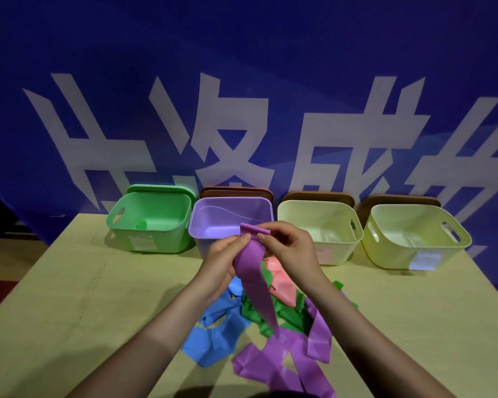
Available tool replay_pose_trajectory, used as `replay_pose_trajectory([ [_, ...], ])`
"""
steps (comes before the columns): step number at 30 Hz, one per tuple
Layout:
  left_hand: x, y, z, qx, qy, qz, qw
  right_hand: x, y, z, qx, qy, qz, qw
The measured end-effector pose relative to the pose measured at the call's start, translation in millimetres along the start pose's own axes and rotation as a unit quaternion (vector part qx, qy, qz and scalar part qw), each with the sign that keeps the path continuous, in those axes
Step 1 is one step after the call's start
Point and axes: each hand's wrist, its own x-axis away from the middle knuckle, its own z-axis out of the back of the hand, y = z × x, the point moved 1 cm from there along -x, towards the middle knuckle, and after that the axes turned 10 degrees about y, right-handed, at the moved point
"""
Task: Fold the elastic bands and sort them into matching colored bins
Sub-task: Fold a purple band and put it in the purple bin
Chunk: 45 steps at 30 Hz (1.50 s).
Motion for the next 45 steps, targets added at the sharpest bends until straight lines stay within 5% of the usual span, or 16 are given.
replay_pose_trajectory([
  [5,8.1,-6.6,6.7,0.08,0.022,0.076,0.994,0.5,9.2,3.7,0.186,-0.059,0.21,0.958],
  [11,15.9,-12.4,13.5,0.08,0.017,0.091,0.992,-1.3,17.6,10.6,0.243,-0.17,0.263,0.918],
  [18,12.8,-21.7,14.8,0.014,0.04,0.04,0.998,3.1,15.9,20.1,0.174,-0.211,0.173,0.946],
  [24,8.4,-17.2,6.9,-0.113,0.051,-0.072,0.99,5.0,19.9,5.7,0.047,-0.097,-0.093,0.99],
  [34,-0.2,-10.3,3.9,-0.202,0.045,-0.112,0.972,-1.7,18.7,2.3,0.101,-0.075,-0.074,0.989],
  [40,-4.5,-7.8,5.9,-0.232,0.015,-0.117,0.965,0.3,19.0,1.7,-0.004,-0.047,-0.171,0.984],
  [45,-4.0,-9.4,10.1,-0.235,0.022,-0.178,0.955,6.8,19.3,-8.1,0.078,-0.017,-0.111,0.991],
])
